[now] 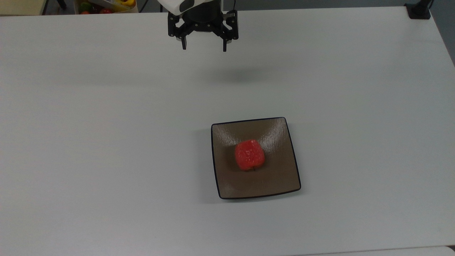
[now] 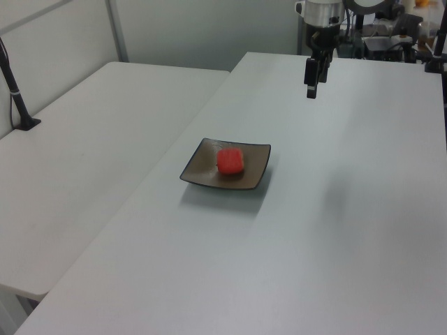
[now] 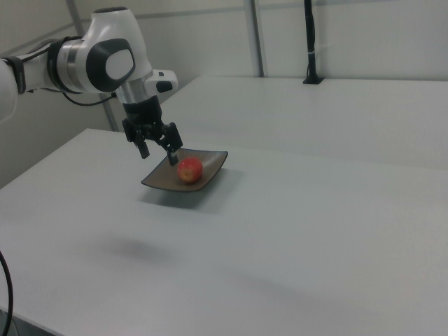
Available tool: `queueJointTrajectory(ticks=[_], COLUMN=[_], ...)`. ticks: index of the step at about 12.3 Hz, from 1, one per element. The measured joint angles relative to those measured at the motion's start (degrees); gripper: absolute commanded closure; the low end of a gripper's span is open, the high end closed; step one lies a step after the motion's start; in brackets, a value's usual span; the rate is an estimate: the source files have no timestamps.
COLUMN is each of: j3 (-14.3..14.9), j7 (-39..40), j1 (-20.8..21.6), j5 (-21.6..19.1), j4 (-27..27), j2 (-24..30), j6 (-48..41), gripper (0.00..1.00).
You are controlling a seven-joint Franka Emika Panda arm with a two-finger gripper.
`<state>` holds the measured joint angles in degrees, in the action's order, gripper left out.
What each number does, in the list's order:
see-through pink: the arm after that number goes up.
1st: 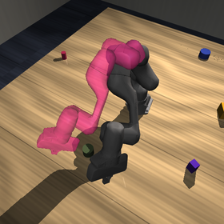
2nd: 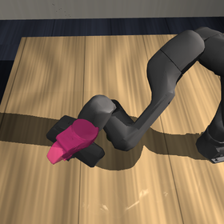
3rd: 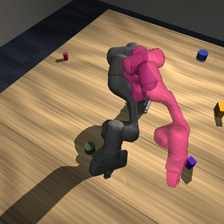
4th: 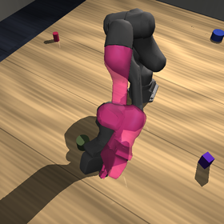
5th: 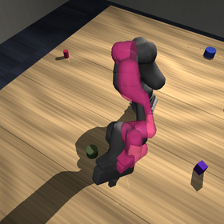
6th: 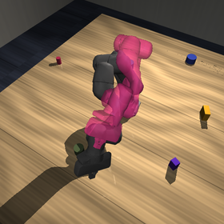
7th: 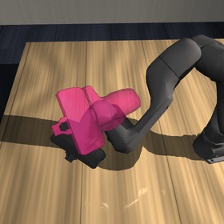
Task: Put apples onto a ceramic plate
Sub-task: 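Open the gripper, release the apple, and raise the gripper away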
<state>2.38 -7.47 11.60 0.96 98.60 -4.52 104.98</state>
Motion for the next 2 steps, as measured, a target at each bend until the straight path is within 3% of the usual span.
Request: queueJointTrajectory(ticks=[2], j3=[0.0], j7=[0.0], j1=[0.0], j5=[0.0], j4=[0.6], j2=[0.0], j6=[0.1], gripper=[0.00])
